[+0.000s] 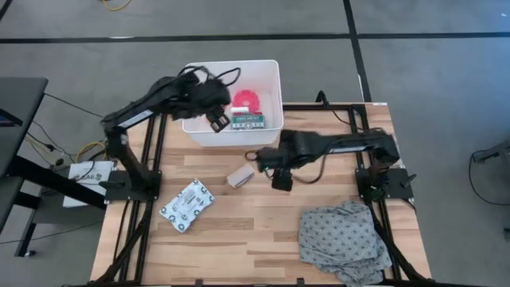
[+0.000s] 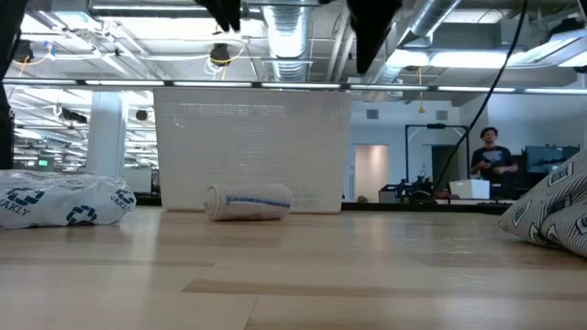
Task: Pick & place medical supplies in basket/bin
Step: Put the white bandage into the white bin
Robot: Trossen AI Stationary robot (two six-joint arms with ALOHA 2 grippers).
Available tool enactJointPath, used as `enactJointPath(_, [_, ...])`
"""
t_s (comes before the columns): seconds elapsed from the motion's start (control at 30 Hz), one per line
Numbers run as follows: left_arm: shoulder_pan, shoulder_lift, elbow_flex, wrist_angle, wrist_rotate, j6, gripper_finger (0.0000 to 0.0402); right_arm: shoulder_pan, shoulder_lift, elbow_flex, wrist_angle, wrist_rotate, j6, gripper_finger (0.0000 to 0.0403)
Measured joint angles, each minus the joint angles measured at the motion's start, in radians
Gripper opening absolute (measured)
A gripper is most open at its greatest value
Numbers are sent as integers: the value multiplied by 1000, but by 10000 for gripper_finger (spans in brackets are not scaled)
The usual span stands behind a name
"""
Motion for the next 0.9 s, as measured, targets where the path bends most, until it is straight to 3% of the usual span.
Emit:
enactJointPath(0.23, [-130,-107,0,1,-23,-93,192,25,158,0,74,31,-95,260])
enactJointPath(0.57, [-235,-135,0,1,-29,-107,192,31,321,0,365,106,-456,260])
enactJointPath(0.73, [-252,-126,-26,1,-32,-83,192,18,374,1,496,21,-685,260])
enactJointPath(0.9, [-257,-128,-66,2,-44,-82,192,-8,437,0,554,21,-782,260])
